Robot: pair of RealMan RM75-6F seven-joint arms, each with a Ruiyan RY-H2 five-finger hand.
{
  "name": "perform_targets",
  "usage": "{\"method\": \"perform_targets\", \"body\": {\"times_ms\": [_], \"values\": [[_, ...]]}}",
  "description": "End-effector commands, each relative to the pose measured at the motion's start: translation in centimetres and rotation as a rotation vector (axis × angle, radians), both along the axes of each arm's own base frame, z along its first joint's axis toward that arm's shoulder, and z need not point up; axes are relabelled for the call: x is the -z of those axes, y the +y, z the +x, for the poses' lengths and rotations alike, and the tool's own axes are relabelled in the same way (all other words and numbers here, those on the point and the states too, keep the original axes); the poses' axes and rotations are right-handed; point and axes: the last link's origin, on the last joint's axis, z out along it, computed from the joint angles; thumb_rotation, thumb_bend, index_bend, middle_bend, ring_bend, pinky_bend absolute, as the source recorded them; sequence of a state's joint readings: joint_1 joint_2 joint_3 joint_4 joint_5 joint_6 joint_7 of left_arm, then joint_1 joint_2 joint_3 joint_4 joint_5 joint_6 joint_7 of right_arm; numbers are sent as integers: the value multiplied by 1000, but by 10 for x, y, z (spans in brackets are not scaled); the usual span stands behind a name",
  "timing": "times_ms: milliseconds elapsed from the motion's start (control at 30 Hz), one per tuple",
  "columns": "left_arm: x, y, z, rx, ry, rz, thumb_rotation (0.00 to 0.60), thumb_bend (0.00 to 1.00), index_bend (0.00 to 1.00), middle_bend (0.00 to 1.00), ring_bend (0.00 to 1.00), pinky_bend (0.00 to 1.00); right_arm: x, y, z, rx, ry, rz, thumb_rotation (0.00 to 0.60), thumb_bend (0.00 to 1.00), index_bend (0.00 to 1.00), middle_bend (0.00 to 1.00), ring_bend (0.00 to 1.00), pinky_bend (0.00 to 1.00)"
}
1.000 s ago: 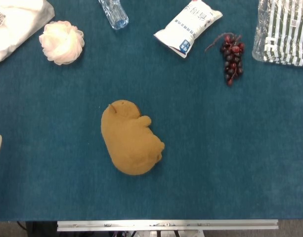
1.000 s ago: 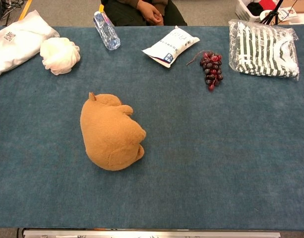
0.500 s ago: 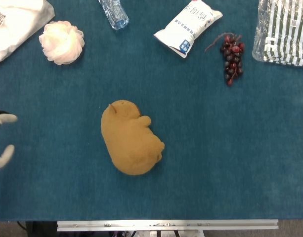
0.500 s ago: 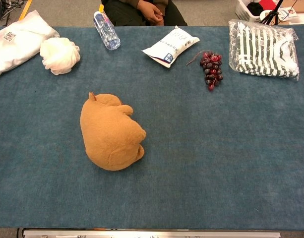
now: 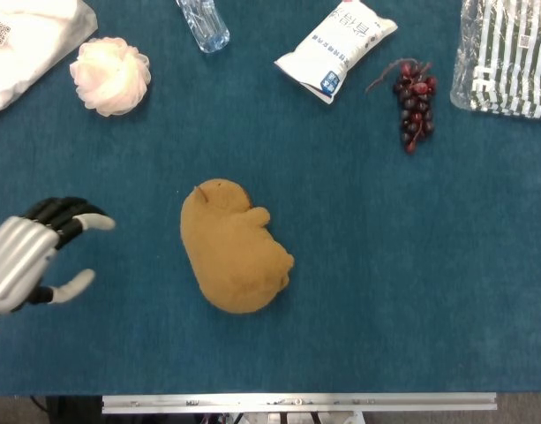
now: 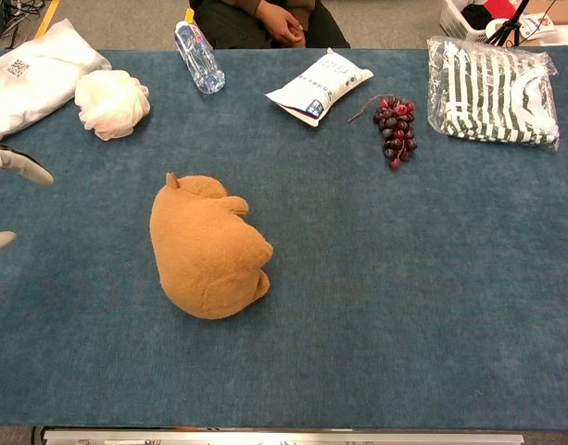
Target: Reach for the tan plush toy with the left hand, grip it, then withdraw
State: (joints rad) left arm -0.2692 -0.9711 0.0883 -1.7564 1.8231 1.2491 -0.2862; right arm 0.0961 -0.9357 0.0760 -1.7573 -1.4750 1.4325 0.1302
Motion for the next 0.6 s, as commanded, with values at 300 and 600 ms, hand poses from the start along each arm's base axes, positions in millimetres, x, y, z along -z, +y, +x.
{"method": "perform_targets", "body": {"times_ms": [300, 600], "values": [[38, 23, 46, 104, -166, -171, 346, 119, 170, 148, 67, 72, 0, 0, -5, 18, 6, 1, 600, 209, 211, 349, 158, 247], [68, 27, 77, 248, -239, -284, 319, 111, 163, 130, 54, 61, -2, 0, -9, 35, 13, 2, 600, 208, 211, 348, 158, 247]]}}
